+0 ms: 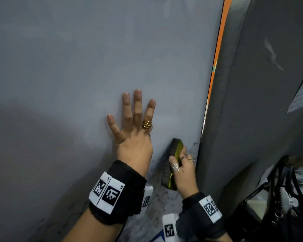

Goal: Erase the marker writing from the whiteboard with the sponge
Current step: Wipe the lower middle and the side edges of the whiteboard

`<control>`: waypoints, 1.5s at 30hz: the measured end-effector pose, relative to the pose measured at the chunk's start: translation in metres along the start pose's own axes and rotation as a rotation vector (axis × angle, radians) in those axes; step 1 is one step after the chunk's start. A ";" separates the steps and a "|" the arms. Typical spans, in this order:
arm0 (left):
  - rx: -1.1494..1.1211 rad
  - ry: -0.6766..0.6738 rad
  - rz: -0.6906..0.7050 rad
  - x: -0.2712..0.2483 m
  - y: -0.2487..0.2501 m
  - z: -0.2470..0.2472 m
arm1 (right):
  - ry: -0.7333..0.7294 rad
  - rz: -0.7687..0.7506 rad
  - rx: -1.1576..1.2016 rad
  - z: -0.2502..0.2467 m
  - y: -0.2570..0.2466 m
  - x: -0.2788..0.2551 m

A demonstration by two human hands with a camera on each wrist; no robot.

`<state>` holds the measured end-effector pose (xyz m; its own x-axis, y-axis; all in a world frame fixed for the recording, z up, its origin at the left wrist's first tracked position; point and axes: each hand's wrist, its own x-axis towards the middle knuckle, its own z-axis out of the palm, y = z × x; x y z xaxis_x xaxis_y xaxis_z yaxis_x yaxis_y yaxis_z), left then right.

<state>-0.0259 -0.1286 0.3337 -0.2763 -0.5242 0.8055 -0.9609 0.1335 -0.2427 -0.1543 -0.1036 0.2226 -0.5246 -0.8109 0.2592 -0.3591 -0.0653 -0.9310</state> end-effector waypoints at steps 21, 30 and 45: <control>0.087 -0.242 0.107 -0.086 -0.019 -0.015 | -0.010 0.121 0.243 0.037 -0.009 -0.049; 0.064 -0.266 0.075 -0.125 -0.099 -0.017 | 0.303 0.361 0.417 0.015 -0.013 -0.005; 0.143 -0.275 0.146 -0.127 -0.106 -0.020 | 0.185 0.167 0.148 0.060 -0.041 -0.071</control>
<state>0.1110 -0.0592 0.2685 -0.3765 -0.7182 0.5851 -0.8937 0.1152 -0.4336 -0.0556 -0.0785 0.2272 -0.7041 -0.6983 0.1288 -0.1465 -0.0346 -0.9886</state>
